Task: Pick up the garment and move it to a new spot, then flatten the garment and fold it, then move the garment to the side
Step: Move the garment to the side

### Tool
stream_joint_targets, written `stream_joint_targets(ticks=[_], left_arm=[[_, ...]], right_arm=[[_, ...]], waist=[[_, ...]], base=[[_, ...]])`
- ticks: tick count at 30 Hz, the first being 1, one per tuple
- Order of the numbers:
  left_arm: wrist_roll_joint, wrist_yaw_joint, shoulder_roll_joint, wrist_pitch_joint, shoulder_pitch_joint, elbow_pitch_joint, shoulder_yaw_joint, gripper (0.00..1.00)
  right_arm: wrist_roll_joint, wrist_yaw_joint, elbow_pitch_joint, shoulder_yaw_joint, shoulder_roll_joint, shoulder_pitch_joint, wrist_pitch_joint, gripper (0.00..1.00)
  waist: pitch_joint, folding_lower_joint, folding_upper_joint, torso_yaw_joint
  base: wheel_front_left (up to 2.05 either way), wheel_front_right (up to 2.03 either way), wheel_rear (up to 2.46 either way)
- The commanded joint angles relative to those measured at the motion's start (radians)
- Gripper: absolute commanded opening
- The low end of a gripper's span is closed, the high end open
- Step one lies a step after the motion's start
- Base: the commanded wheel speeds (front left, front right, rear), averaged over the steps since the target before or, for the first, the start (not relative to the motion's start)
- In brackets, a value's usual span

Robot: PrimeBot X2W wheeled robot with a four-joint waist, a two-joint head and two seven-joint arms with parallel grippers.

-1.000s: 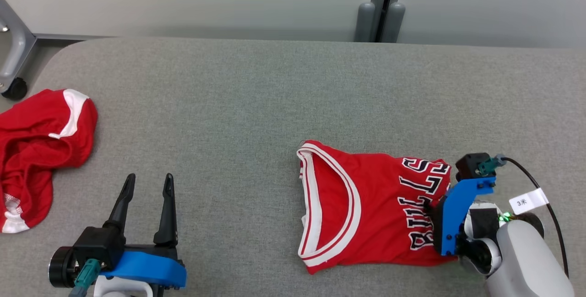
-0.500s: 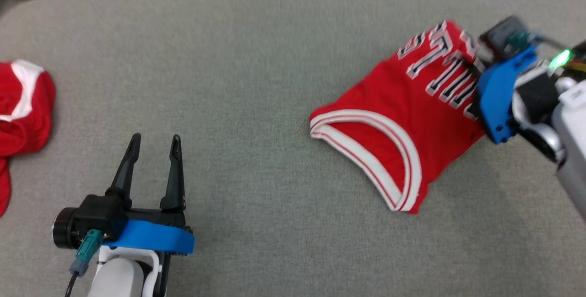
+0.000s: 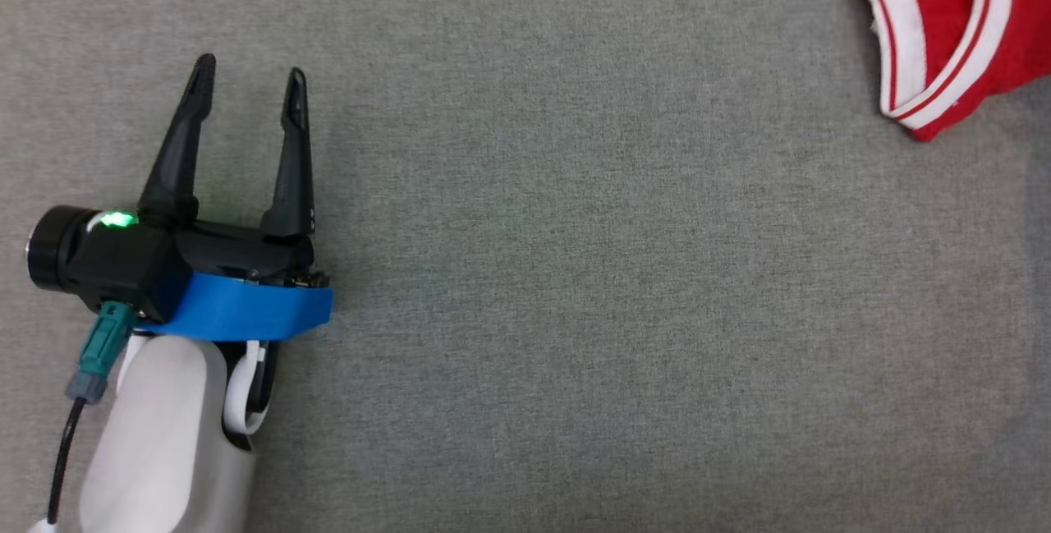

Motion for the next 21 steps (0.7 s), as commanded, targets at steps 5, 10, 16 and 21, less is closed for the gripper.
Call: stream_joint_targets(ticks=[5,10,16,21], left_arm=[[0.019,-0.003,0.03,0.017,-0.052,-0.028,-0.01,1.0],[0.028,-0.003,0.049,0.042,-0.076,-0.053,-0.019,1.0],[0.027,0.001,0.058,0.058,-0.083,-0.078,-0.025,1.0],[0.024,0.001,0.063,0.061,-0.074,-0.088,-0.031,1.0]], right_arm=[[-0.068,-0.001,0.006,-0.078,-0.014,0.003,-0.081,0.0],[-0.136,-0.001,-0.011,-0.108,-0.003,0.002,-0.137,0.0],[-0.196,-0.001,-0.052,-0.107,-0.003,0.009,-0.175,0.0],[-0.241,-0.001,-0.073,-0.123,0.003,0.022,-0.161,0.0]], waist=[[0.054,-0.0003,-0.0005,-0.054],[0.082,-0.0003,-0.0005,-0.093],[0.099,-0.0003,-0.0005,-0.113],[0.099,-0.0003,-0.0005,-0.114]], base=[[0.0,0.0,0.0],[0.0,0.0,0.0],[0.0,0.0,0.0],[0.0,0.0,0.0]])
